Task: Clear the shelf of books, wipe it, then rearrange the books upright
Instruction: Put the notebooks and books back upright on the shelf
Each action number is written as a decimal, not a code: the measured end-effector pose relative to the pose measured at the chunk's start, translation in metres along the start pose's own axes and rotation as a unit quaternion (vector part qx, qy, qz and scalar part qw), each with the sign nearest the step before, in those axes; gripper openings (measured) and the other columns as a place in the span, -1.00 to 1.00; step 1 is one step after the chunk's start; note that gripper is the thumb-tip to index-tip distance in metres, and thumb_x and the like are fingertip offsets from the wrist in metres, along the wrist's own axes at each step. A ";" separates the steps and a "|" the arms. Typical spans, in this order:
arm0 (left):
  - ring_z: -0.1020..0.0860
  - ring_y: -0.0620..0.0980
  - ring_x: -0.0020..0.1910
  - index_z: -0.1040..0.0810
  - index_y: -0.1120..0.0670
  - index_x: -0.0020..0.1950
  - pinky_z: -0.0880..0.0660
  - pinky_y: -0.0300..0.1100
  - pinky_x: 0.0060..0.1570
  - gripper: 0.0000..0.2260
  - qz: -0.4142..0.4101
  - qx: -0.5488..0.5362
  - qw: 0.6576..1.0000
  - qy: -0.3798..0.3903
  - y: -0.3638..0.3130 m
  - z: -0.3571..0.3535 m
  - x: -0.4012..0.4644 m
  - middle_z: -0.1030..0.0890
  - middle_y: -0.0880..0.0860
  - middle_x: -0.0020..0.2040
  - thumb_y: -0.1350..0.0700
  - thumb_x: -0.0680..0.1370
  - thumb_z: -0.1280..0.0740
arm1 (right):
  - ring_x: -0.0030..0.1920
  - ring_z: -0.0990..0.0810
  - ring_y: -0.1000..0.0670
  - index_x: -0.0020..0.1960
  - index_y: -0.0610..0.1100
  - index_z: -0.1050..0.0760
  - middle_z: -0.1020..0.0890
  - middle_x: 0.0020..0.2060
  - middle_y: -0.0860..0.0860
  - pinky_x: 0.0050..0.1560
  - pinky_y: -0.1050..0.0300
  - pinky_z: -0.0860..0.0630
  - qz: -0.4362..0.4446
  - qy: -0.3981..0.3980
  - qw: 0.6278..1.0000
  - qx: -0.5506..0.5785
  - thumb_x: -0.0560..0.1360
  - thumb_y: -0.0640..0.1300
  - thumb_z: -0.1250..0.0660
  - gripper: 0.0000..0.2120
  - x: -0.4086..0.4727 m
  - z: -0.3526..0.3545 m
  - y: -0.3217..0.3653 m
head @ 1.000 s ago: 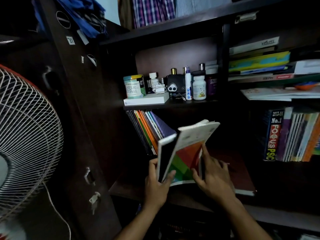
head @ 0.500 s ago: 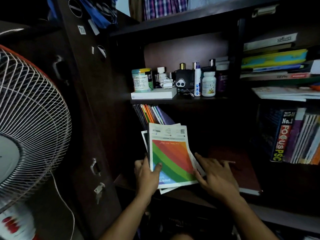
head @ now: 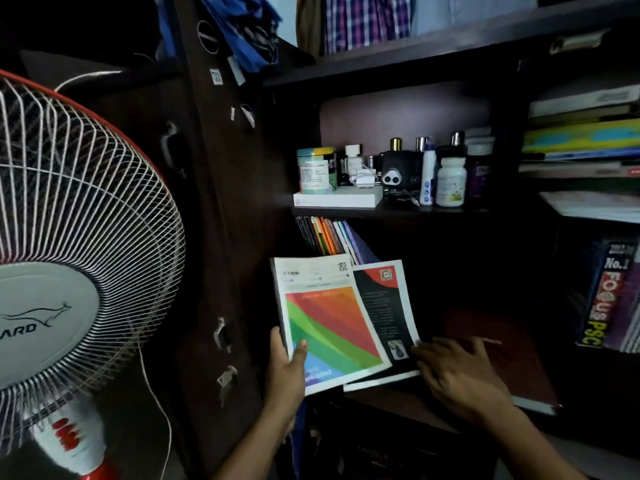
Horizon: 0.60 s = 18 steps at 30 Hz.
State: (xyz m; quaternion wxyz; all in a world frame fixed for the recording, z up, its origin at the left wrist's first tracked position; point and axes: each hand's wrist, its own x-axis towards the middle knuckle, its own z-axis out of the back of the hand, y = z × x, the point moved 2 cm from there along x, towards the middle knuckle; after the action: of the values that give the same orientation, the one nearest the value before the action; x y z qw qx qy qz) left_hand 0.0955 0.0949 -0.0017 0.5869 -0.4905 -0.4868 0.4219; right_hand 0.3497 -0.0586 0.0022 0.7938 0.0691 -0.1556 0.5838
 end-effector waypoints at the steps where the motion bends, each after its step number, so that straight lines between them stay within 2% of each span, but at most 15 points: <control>1: -0.58 0.06 0.21 -0.30 0.04 0.51 -0.48 -0.03 0.23 -0.57 -0.031 0.031 0.999 -0.030 -0.008 0.007 0.002 -0.58 0.09 0.32 0.13 0.65 -0.31 | 0.41 -0.43 0.13 0.41 0.20 -0.47 -0.49 0.38 0.29 0.26 -0.09 -0.12 0.004 0.015 1.000 0.006 0.52 0.27 0.18 -0.36 0.002 0.000 -0.002; 3: -0.61 0.20 0.09 -0.34 0.08 0.46 -0.49 -0.03 0.03 -0.62 -0.073 0.094 0.985 -0.121 -0.021 0.021 0.003 -0.65 0.16 0.18 0.12 0.65 -0.30 | 0.48 -0.33 0.13 0.46 0.19 -0.42 -0.42 0.44 0.27 0.33 -0.17 -0.10 -0.008 0.058 0.998 0.015 0.47 0.33 0.24 -0.28 0.000 0.005 -0.005; 5: -0.59 0.31 0.09 -0.32 0.09 0.47 -0.46 0.06 0.00 -0.62 -0.102 0.143 0.967 -0.182 -0.036 0.031 -0.002 -0.64 0.21 0.16 0.10 0.66 -0.26 | 0.46 -0.34 0.12 0.43 0.15 -0.42 -0.45 0.41 0.22 0.34 -0.18 -0.15 -0.036 0.081 0.996 -0.009 0.46 0.35 0.21 -0.29 -0.004 0.010 -0.006; 7: -0.57 0.35 0.09 -0.30 0.07 0.51 -0.46 0.10 0.00 -0.60 -0.126 0.191 0.955 -0.187 -0.044 0.034 -0.006 -0.63 0.25 0.17 0.11 0.67 -0.23 | 0.36 -0.42 0.09 0.32 0.13 -0.46 -0.51 0.31 0.17 0.28 -0.16 -0.26 -0.072 0.072 0.994 -0.024 0.40 0.37 0.22 -0.27 -0.013 0.013 -0.009; 9: -0.58 0.33 0.09 -0.28 -0.01 0.55 -0.48 0.11 0.01 -0.57 -0.125 0.200 0.955 -0.181 -0.043 0.033 -0.002 -0.63 0.25 0.19 0.13 0.68 -0.21 | 0.30 -0.45 0.08 0.25 0.12 -0.44 -0.51 0.26 0.16 0.23 -0.13 -0.29 -0.105 0.077 0.991 -0.042 0.39 0.38 0.24 -0.29 -0.018 0.018 -0.012; 11: -0.59 0.31 0.11 -0.24 -0.10 0.58 -0.49 0.10 0.03 -0.54 -0.111 0.196 0.958 -0.180 -0.042 0.026 0.006 -0.63 0.25 0.19 0.13 0.69 -0.20 | 0.33 -0.44 0.06 0.31 0.10 -0.39 -0.48 0.32 0.12 0.29 -0.13 -0.24 -0.129 0.105 0.984 -0.059 0.46 0.37 0.21 -0.35 -0.013 0.024 -0.010; 13: -0.59 0.28 0.12 -0.21 -0.15 0.59 -0.48 0.03 0.00 -0.52 -0.107 0.192 0.961 -0.167 -0.043 0.015 0.013 -0.63 0.24 0.18 0.12 0.69 -0.19 | 0.40 -0.40 0.00 0.46 0.05 -0.27 -0.40 0.42 0.04 0.42 -0.16 -0.15 -0.138 0.136 0.979 -0.063 0.55 0.30 0.10 -0.41 -0.003 0.025 -0.003; 15: -0.59 0.26 0.11 -0.20 -0.15 0.59 -0.43 -0.03 -0.07 -0.53 -0.096 0.191 0.964 -0.160 -0.046 0.004 0.020 -0.63 0.22 0.16 0.11 0.70 -0.18 | 0.45 -0.35 -0.04 0.53 0.01 -0.18 -0.36 0.44 0.00 0.47 -0.14 -0.11 -0.126 0.156 0.979 -0.043 0.53 0.25 0.08 -0.37 0.009 0.023 0.007; 18: -0.61 0.21 0.10 -0.20 -0.15 0.59 -0.42 -0.07 -0.10 -0.53 -0.074 0.179 0.969 -0.152 -0.046 -0.010 0.029 -0.63 0.18 0.17 0.13 0.70 -0.18 | 0.43 -0.37 -0.04 0.53 0.03 -0.18 -0.37 0.41 0.03 0.44 -0.06 -0.21 -0.090 0.130 0.987 -0.010 0.55 0.16 -0.14 -0.41 0.032 0.020 0.021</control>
State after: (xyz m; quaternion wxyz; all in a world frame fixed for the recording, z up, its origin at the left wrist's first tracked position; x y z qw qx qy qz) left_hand 0.1114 0.1138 0.0476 0.6141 -0.2700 -0.5217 0.5271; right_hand 0.3351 -0.0286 0.0300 0.8572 -0.0017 -0.0498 0.5126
